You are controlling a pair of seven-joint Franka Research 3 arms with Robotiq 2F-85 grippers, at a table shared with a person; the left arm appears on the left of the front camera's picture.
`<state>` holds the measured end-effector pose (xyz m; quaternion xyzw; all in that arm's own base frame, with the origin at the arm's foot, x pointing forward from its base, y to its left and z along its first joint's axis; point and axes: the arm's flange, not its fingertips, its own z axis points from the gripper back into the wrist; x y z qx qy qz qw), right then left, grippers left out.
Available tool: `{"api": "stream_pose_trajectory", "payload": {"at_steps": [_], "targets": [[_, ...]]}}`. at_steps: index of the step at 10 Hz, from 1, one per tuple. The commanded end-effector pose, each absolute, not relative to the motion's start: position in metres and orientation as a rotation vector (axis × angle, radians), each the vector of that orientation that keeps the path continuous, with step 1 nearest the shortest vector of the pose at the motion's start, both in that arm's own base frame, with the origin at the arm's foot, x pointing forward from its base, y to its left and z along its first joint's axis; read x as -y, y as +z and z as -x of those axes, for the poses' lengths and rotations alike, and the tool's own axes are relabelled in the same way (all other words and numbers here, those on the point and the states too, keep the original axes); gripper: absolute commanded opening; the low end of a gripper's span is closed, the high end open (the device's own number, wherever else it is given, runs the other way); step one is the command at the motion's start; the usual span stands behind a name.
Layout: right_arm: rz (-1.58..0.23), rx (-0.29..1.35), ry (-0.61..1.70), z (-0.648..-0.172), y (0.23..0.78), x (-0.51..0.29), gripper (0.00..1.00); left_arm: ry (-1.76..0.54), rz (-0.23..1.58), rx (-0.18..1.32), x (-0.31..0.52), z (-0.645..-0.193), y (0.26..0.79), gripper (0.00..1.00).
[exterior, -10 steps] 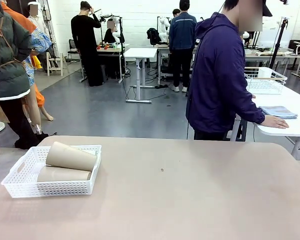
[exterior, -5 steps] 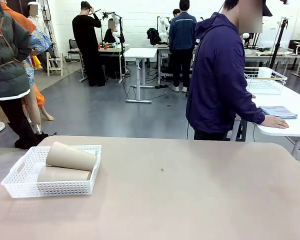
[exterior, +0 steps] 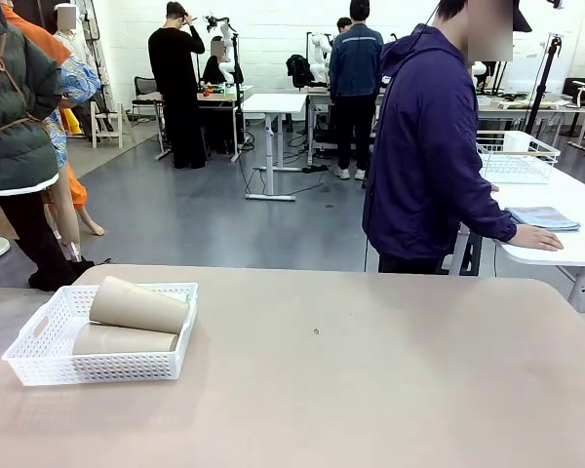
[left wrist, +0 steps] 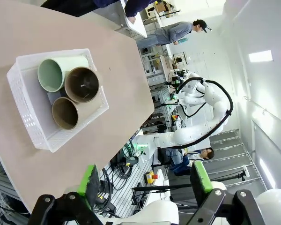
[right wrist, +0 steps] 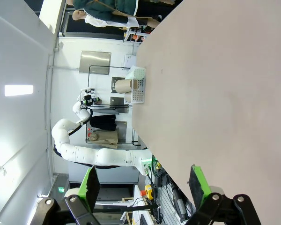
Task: Clean and organize the cups into the basket.
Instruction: Move the Organizing basket back to the left side of the table.
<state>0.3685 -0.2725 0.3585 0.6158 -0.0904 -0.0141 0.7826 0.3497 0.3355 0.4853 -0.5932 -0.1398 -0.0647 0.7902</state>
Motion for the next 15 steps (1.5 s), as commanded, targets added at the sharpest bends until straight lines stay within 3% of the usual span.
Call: {"api": "stream_pose_trajectory", "payload": {"at_steps": [1, 15], "targets": [[-1.318, 0.189, -0.041, -0.3688, 0.3577, 0.2711, 1.0, -0.133, 1.273, 0.301, -0.3364, -0.3485, 0.4853, 1.0], [-1.318, 0.189, -0.041, -0.3688, 0.3577, 0.2711, 1.0, -0.133, 1.273, 0.301, -0.3364, -0.3485, 0.4853, 1.0]]}}
